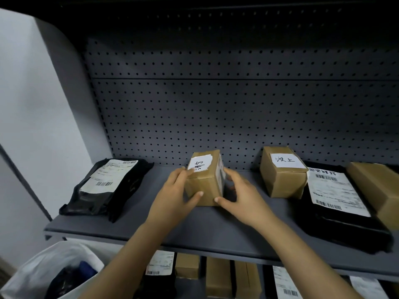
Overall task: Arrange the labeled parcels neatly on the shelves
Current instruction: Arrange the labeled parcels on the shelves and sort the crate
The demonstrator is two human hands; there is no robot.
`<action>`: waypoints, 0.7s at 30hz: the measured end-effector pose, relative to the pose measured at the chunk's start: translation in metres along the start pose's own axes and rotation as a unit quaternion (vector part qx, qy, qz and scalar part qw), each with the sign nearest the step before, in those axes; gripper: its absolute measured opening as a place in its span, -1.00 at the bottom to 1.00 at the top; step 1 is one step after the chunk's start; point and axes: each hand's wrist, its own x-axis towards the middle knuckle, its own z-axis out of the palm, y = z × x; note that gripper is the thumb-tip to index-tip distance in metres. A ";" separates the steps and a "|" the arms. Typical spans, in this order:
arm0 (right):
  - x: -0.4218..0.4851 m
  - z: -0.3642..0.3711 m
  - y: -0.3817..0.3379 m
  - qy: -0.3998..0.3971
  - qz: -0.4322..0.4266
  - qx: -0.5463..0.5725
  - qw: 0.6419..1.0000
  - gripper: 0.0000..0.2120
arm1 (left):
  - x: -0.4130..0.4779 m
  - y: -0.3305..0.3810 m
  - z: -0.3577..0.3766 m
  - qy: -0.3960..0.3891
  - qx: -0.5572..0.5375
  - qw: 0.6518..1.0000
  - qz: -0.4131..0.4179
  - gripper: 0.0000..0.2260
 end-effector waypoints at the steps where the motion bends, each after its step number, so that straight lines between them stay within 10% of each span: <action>1: 0.001 0.001 0.000 -0.012 0.005 -0.005 1.000 -0.24 | 0.000 -0.003 -0.004 0.006 0.004 1.000 -0.005 -0.49; 21: 0.011 0.009 -0.023 -0.010 -0.023 0.002 1.000 -0.54 | -0.002 -0.033 -0.006 -0.039 -0.043 0.996 -0.068 -0.61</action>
